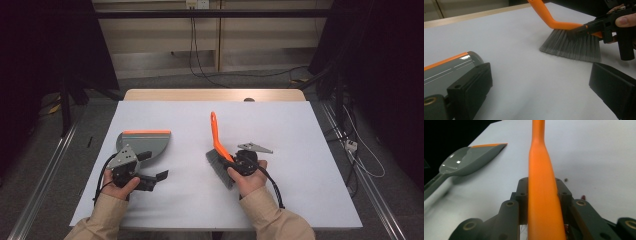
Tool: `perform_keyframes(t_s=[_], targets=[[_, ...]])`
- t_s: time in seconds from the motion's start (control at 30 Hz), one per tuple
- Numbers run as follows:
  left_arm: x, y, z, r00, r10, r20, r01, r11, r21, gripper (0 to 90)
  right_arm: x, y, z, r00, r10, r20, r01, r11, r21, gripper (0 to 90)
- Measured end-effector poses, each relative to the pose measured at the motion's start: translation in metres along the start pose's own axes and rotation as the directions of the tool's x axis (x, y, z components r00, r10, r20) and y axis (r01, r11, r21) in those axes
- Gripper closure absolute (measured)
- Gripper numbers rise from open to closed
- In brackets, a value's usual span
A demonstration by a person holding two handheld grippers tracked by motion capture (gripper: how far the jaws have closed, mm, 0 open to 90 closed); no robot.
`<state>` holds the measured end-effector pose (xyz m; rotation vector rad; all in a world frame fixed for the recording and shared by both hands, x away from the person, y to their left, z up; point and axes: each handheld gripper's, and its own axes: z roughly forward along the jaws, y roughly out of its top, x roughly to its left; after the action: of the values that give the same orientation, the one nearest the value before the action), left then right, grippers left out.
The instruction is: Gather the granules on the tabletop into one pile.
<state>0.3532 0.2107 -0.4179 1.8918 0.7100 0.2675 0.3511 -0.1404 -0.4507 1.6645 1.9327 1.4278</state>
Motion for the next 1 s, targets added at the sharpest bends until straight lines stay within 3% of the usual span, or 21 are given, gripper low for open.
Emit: perform_keyframes(t_s=[0.17, 0.3, 0.43, 0.53, 0.6, 0.73, 0.8, 0.9, 1.0], targets=[[0.001, 0.0, 0.001, 1.0, 0.002, 0.001, -0.002, 1.0, 0.005, 4.7, 0.002, 0.007, -0.003, 0.9985, 0.024, -0.049, -0.025, 0.999, -0.024, 71.3], [0.001, 0.0, 0.001, 1.0, 0.001, 0.002, -0.001, 1.0, 0.005, 4.7, 0.005, 0.023, -0.007, 0.9962, -0.006, -0.087, 0.0, 0.998, -0.063, 71.3], [0.001, 0.0, 0.0, 1.0, -0.002, 0.004, 0.002, 1.0, 0.001, 4.7, -0.001, 0.042, -0.006, 0.9924, -0.095, -0.079, 0.088, 0.992, -0.085, 71.3], [0.002, 0.0, 0.0, 1.0, 0.003, 0.002, -0.003, 1.0, 0.006, 4.7, -0.011, 0.052, 0.0, 0.9847, -0.155, -0.079, 0.149, 0.986, -0.082, 71.4], [0.002, 0.0, 0.001, 1.0, -0.005, 0.004, 0.005, 1.0, 0.003, 4.7, -0.018, 0.056, 0.006, 0.9734, -0.214, -0.081, 0.208, 0.975, -0.077, 71.4], [0.003, 0.0, 0.001, 1.0, -0.008, 0.003, 0.008, 1.0, 0.003, 4.7, -0.033, 0.061, 0.019, 0.9533, -0.29, -0.085, 0.285, 0.956, -0.064, 71.4], [0.003, -0.001, 0.002, 0.9999, -0.013, 0.001, 0.013, 0.9999, 0.003, 4.7, -0.039, 0.063, 0.025, 0.9355, -0.342, -0.087, 0.339, 0.939, -0.055, 71.4], [0.004, -0.001, 0.003, 0.9999, -0.011, 0.003, 0.011, 0.9999, 0.008, 4.7, -0.046, 0.067, 0.033, 0.902, -0.42, -0.099, 0.418, 0.907, -0.047, 71.4], [0.004, -0.001, 0.004, 0.9999, -0.012, 0.0, 0.012, 0.9998, 0.013, 4.7, -0.054, 0.069, 0.04, 0.8819, -0.455, -0.122, 0.453, 0.89, -0.046, 71.4]])
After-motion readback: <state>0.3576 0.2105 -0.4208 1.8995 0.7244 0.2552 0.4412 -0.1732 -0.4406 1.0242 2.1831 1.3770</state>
